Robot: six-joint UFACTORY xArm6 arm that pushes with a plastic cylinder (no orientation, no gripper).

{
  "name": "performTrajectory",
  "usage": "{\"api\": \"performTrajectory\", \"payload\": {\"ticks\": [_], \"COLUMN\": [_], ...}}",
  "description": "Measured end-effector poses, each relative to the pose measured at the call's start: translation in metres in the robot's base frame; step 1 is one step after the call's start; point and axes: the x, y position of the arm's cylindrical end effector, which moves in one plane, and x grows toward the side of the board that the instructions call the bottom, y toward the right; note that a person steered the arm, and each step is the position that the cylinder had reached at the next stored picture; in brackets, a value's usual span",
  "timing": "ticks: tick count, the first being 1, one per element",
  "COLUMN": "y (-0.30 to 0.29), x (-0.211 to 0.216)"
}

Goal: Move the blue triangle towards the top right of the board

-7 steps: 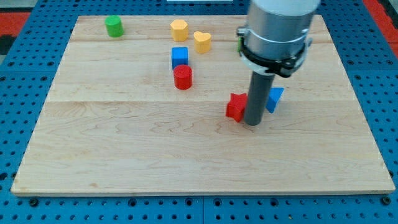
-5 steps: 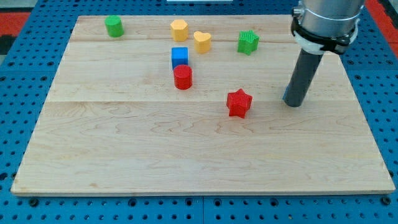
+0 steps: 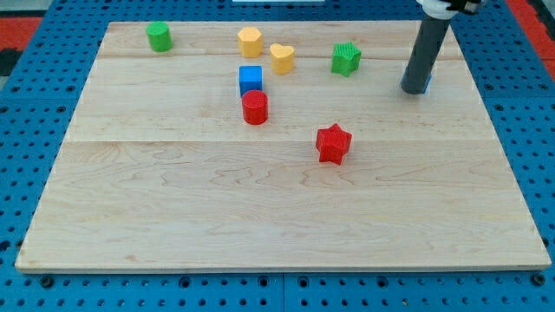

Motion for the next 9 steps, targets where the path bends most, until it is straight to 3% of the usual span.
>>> {"api": "performTrajectory", "payload": {"ticks": [4,6,7,8,9], "y": [0.019,0.033,0.033,0.038,0.058], "x": [-0.01,-0.042,-0.079,-0.08,-0.027]}}
